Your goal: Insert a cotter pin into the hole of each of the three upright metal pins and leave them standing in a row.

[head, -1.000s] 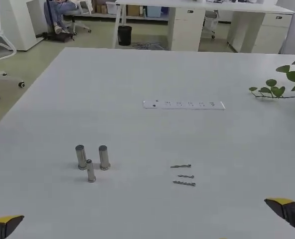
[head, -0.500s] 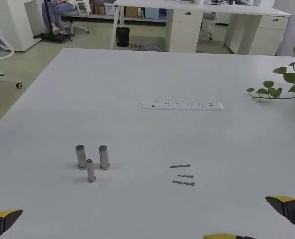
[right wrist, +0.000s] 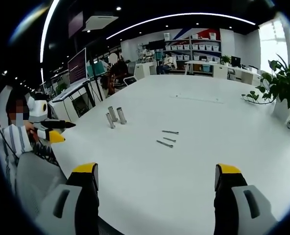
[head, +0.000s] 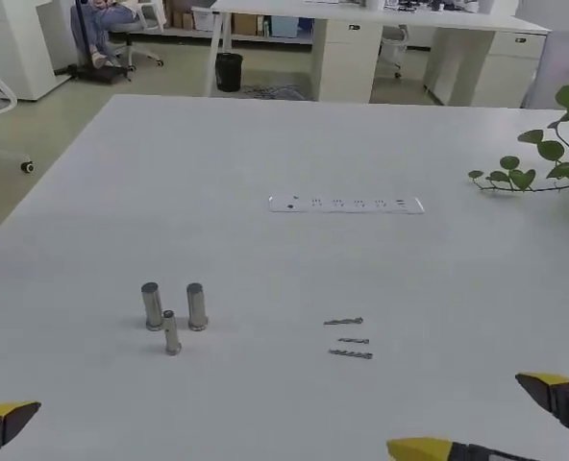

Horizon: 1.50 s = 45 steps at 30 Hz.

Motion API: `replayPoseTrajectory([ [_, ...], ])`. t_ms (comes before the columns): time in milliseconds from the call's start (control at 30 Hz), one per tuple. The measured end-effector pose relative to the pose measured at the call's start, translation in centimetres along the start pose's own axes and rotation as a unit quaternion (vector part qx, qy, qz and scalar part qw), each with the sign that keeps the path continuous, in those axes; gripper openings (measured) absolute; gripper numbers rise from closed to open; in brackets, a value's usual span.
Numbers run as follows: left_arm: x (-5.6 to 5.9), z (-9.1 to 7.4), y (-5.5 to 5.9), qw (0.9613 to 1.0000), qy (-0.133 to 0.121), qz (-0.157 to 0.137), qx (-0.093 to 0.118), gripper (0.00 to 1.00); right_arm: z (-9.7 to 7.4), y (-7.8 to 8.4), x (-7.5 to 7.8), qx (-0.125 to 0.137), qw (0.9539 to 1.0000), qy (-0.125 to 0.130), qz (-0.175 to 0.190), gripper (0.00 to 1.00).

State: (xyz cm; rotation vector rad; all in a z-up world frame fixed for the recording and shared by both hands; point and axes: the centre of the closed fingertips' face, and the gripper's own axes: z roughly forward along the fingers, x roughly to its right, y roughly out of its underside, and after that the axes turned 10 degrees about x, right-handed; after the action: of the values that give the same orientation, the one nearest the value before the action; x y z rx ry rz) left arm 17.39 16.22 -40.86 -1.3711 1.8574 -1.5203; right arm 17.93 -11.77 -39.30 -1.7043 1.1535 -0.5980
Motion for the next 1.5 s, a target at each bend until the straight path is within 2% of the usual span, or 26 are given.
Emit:
replayPoseTrajectory([
  [267, 0.3, 0.6, -0.4, 0.9999, 0.013, 0.006, -0.005, 0.99, 0.0, 0.3, -0.1, -0.007, 1.0000, 0.001, -0.001, 0.97],
  [600, 0.6, 0.9, 0.0, 0.9996, 0.023, 0.007, -0.014, 0.99, -0.1, 0.4, -0.1, -0.013, 0.9998, -0.002, -0.014, 0.96],
  [1000, 0.0, 2.1, -0.4, 0.9995, 0.022, 0.015, -0.016, 0.99, -0.2, 0.6, 0.0, -0.013, 0.9998, 0.002, -0.011, 0.95],
  [1133, 0.1, 2.6, -0.2, 0.9989, 0.031, 0.014, -0.031, 0.83, -0.2, 0.7, 0.1, -0.013, 0.9999, 0.001, -0.008, 0.95],
  [1500, 0.0, 4.4, -0.6, 0.9982, 0.042, 0.029, -0.032, 0.81, -0.3, 1.0, 0.3, -0.018, 0.9998, 0.005, -0.009, 0.94],
])
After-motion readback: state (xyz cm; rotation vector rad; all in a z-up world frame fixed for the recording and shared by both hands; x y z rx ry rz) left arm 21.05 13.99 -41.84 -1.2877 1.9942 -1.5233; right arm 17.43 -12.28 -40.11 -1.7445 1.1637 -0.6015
